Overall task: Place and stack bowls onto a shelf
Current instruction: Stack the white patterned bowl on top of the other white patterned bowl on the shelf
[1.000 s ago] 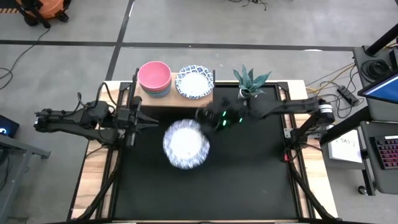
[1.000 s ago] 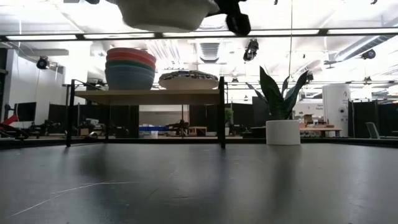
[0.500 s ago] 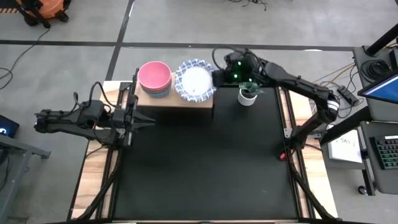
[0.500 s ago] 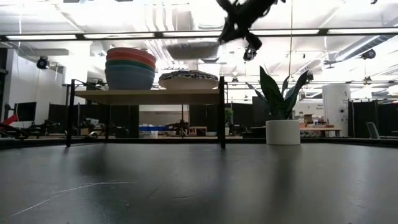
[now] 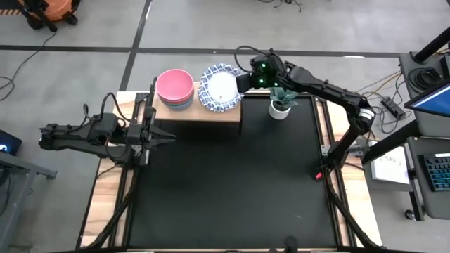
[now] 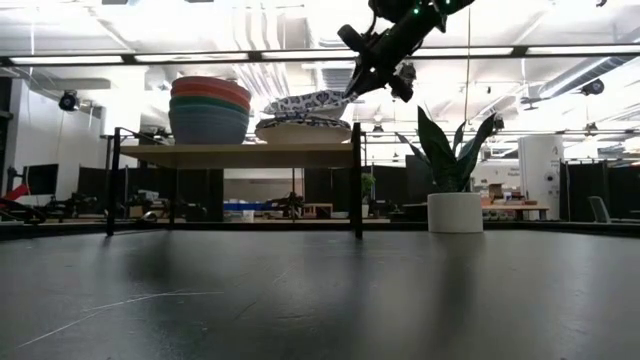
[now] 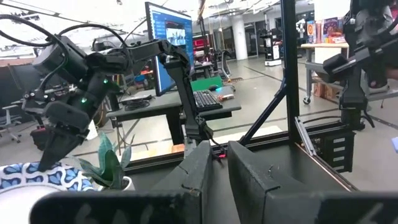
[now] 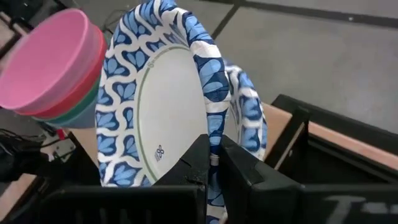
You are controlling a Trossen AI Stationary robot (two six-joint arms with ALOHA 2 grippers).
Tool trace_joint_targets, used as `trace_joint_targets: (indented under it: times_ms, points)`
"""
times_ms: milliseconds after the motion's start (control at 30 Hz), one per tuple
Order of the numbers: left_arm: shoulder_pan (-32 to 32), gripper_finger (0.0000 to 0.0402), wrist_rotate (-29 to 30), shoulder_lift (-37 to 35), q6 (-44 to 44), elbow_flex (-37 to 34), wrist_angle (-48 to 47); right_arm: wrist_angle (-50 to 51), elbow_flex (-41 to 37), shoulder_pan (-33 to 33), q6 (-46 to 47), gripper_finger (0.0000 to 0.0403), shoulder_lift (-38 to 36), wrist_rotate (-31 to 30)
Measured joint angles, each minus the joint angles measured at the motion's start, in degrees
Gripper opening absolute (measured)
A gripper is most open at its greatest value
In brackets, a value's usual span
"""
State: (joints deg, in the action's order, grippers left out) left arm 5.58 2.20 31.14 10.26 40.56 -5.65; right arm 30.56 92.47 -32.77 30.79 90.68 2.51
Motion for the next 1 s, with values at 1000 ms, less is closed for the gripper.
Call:
trace_joint_targets:
  times_ms: [1000]
  points:
    - [-0.01, 0.0037, 0.01, 0.00, 0.69, 0.00, 0.00, -3.03, 0.03, 0.00, -6.03, 0.0158, 0.21, -2.66]
